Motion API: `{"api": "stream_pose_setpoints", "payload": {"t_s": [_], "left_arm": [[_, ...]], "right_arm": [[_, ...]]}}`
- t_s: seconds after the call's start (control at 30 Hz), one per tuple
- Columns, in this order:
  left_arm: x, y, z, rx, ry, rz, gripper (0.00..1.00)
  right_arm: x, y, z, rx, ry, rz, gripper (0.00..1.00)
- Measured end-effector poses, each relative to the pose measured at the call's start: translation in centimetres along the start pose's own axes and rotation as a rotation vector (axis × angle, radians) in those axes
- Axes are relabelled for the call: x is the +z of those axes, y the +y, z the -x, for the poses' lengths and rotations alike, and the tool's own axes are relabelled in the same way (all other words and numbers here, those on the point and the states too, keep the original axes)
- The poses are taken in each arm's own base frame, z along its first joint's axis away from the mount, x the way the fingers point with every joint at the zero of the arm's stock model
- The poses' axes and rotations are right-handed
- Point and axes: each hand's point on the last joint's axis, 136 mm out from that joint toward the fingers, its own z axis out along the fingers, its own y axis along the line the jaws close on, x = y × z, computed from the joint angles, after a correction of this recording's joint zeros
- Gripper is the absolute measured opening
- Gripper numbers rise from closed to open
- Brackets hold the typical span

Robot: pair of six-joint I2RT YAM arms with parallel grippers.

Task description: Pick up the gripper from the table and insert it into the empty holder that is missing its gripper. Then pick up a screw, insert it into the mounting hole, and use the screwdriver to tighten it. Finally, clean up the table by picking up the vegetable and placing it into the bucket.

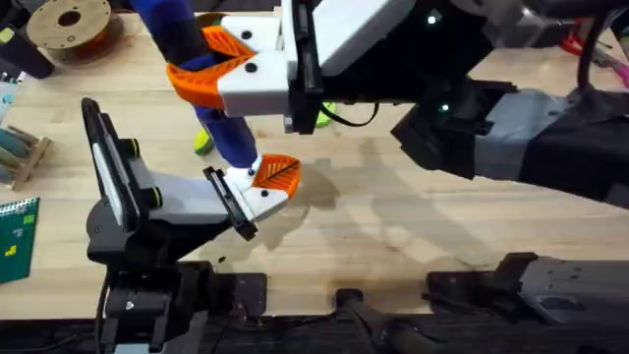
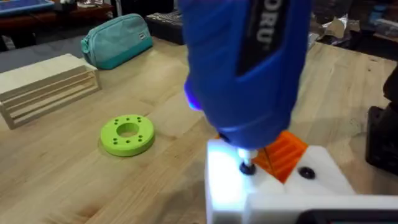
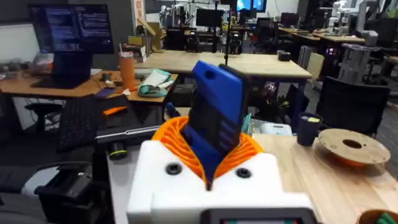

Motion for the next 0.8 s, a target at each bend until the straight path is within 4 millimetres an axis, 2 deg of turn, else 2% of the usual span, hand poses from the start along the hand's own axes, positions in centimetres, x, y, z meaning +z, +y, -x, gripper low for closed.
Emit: {"api": "stream_pose_setpoints", "payload": {"t_s": [0.37,0.5,0.57,0.6,0.63,0.8], "left_arm": [[0.0,0.0,0.0,0.000,0.000,0.000,0.005],[0.0,0.0,0.0,0.000,0.000,0.000,0.005],[0.0,0.0,0.0,0.000,0.000,0.000,0.005],[0.0,0.0,0.0,0.000,0.000,0.000,0.005],[0.0,0.0,0.0,0.000,0.000,0.001,0.005],[0.0,0.0,0.0,0.000,0.000,0.001,0.005]], "right_arm": [[0.1,0.3,2.0,-0.073,-0.067,0.024,0.007],[0.3,-0.3,4.1,-0.083,-0.055,0.058,0.007],[0.3,-0.9,3.7,-0.036,-0.010,0.052,0.007],[0.0,-2.1,2.0,0.042,0.087,0.028,0.007],[-0.3,-2.6,1.4,0.061,0.119,0.017,0.007],[-2.3,-5.1,0.1,0.080,0.247,-0.052,0.007]]}}
